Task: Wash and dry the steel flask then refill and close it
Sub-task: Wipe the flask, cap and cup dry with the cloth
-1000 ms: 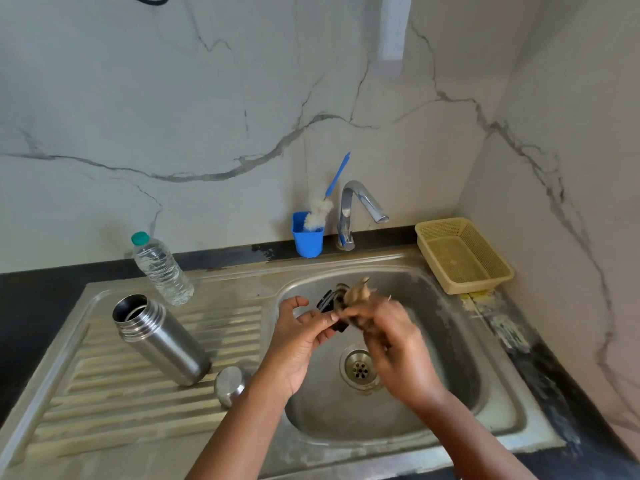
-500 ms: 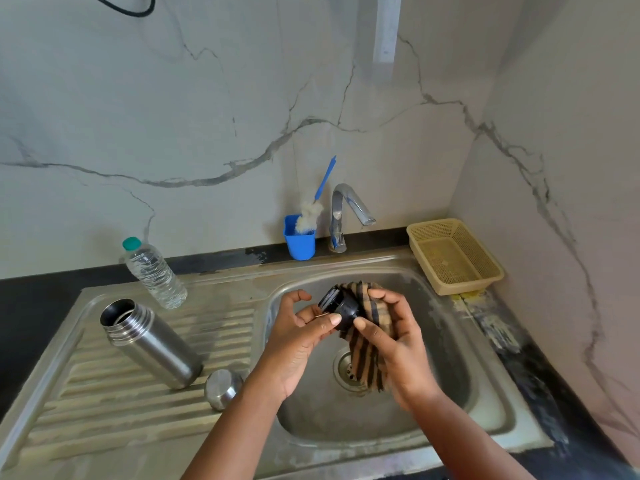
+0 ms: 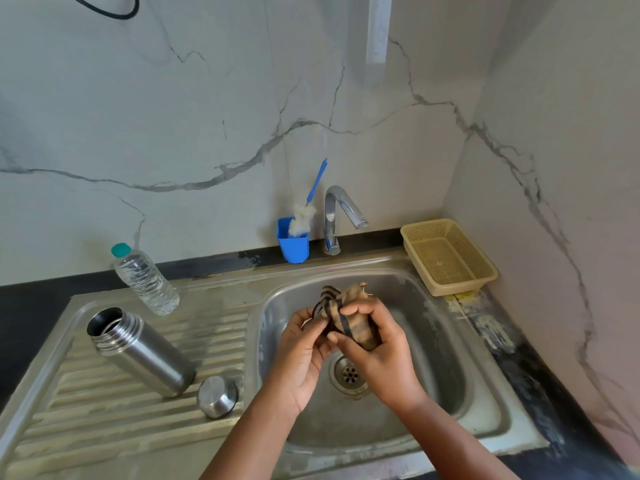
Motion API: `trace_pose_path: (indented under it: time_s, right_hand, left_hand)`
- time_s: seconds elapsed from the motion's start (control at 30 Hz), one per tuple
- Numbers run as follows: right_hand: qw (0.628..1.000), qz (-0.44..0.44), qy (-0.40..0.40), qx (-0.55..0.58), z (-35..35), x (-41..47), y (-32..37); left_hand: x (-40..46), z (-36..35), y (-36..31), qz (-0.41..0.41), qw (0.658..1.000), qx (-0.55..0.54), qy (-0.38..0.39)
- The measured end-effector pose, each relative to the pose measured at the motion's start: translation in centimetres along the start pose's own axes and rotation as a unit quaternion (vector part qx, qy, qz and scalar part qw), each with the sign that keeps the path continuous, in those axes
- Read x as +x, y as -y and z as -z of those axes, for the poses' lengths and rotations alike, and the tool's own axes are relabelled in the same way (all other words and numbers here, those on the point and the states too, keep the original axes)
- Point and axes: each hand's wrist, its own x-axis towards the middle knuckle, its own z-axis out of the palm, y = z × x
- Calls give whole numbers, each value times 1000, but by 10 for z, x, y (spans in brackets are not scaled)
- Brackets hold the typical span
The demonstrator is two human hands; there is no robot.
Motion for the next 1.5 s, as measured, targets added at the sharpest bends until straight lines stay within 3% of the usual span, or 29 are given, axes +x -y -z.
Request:
trace_pose_path:
  time_s: [0.1,0.27,0.3,0.37,0.43,0.47,0.53,0.6,0.67,0.73,0.8,0.87,1.0,1.07,1.13,1.23,1.4,1.5]
  right_hand:
    - [986,-84,-16,145,-6,1,1]
    - [963,-169,-52,203,-3,2,0]
    - [972,-158,-46,169,-2,2,1]
    - [998,-47,-21,-21,0,2,-1]
    - [967,111,7,-230,2,3,-6]
    - [957,134,14,-256,2,4,-6]
    - [981,67,9,-181,2,8,-2]
    - [997,-74,-4,17,1,12,5]
    - [976,-149,-30,158,0,12,6]
    - [961,-181,-54,202,-2,10,7]
    - [968,-177,-74,164,-5,8,7]
    - [986,-134,-90,50,-8,6,2]
    - [981,26,-39,-186,-5,0,-9]
    - [967,107,-15,-230,-2,-1,-9]
    - [980,96,-15,-171,0,1,-7]
    - [998,-52,-24,32,-2,2,-3]
    - [945,-227,-63,229,-3,0,7]
    - [875,-338,-70,340,-6,-2,3]
  left_hand:
    - [2,2,5,-11,1000,11,-17]
    - [-1,4,9,-27,999,27,-18]
    - [-1,4,9,-27,999,22,-20]
    - [-2,3,10,-22,999,7,-23]
    - [-2,2,10,-19,1000,-1,-19]
    - [-2,2,10,-22,1000,-3,-16]
    - [-2,1,6,-33,999,-6,-13]
    - [-1,3,0,-48,999,-2,-8]
    - [-2,5,-7,-55,998,16,12]
    - [-1,7,-9,-53,997,50,27]
    - [0,10,-8,-41,996,69,29]
    - [0,12,-6,-10,996,85,27]
    - [-5,8,-1,34,997,61,45]
    - [-6,6,-1,28,999,34,32]
    - [-6,6,1,9,1000,16,15]
    - [-7,8,2,-24,1000,1,-2]
    - [-14,9,5,-72,992,103,9]
    - [-14,10,9,-115,978,175,3]
